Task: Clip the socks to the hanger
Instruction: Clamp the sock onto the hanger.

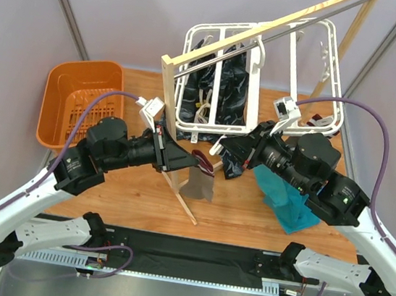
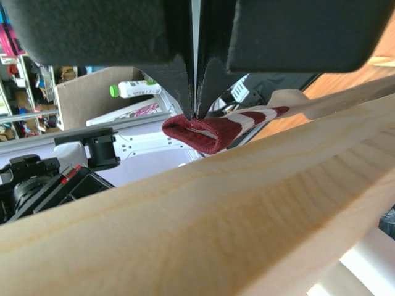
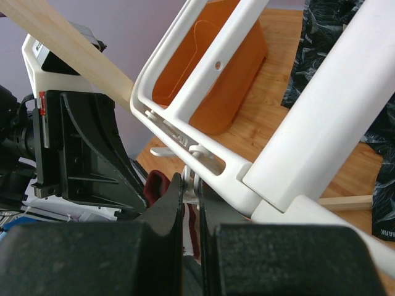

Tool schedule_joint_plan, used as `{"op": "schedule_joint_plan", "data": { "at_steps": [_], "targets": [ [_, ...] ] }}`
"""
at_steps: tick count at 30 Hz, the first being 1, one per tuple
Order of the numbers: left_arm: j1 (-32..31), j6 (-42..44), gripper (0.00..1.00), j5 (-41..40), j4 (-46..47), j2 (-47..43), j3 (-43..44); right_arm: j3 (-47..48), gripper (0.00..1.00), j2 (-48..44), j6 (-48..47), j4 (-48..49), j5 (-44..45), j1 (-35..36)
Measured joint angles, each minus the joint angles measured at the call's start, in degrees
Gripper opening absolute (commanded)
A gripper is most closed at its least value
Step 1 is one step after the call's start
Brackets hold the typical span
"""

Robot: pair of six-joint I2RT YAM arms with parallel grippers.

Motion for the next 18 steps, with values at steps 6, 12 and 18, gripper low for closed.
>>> {"op": "schedule_joint_plan", "data": {
  "at_steps": [6,12,18],
  "targets": [
    [0.0,0.3,0.00,-1.1,0.5,1.2,0.2,-0.1,0.00,-0.1,-0.3,0.7,-0.4,-0.1],
    [0.0,0.3,0.00,-1.9,0.8,1.5,0.3,-0.5,0.00,-0.2,-0.9,1.4,-0.6,-0.2],
    [0.0,0.2,0.00,-2.6,0.6,2.6,1.2,-1.3,0.00,-0.3,-1.1,2.6,-0.5,-0.5]
  ]
}}
